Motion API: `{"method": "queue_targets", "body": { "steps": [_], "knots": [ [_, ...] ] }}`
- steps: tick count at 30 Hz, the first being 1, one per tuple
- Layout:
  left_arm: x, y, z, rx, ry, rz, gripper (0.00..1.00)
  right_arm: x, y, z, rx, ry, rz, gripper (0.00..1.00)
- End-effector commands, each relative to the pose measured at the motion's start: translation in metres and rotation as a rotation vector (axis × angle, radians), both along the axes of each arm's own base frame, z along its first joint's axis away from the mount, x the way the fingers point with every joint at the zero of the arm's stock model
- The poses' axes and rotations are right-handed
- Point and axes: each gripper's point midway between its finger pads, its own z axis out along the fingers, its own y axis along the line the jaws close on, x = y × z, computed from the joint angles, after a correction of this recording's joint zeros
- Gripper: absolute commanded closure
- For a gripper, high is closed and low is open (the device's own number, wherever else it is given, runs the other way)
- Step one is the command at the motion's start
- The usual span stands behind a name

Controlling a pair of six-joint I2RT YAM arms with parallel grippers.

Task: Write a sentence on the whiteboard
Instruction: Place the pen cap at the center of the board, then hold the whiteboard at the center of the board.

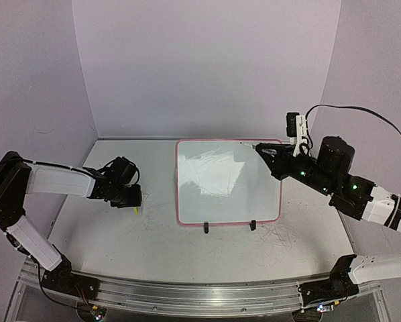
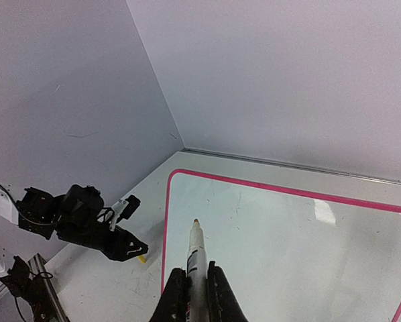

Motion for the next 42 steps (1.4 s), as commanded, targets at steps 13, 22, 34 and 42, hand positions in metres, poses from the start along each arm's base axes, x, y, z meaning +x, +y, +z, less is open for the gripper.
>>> {"method": "queue_targets", "body": {
  "steps": [13, 22, 34, 42],
  "knots": [
    [-0.003, -0.032, 0.150, -0.240, -0.232, -0.189, 0.28, 0.000, -0.018, 0.016, 0.004, -0.003, -0.074, 1.00],
    [0.011, -0.057, 0.186, -0.351, -0.293, -0.334, 0.01, 0.008, 0.015, -0.001, -0.110, 0.044, 0.005, 1.00],
    [0.080, -0.054, 0.167, -0.612, -0.100, -0.357, 0.01, 0.007, 0.083, -0.015, -0.188, 0.059, 0.079, 1.00],
    [0.079, -0.066, 0.170, -0.650, -0.189, -0.480, 0.12, 0.015, 0.087, -0.027, -0.218, 0.072, 0.039, 1.00]
  ]
}}
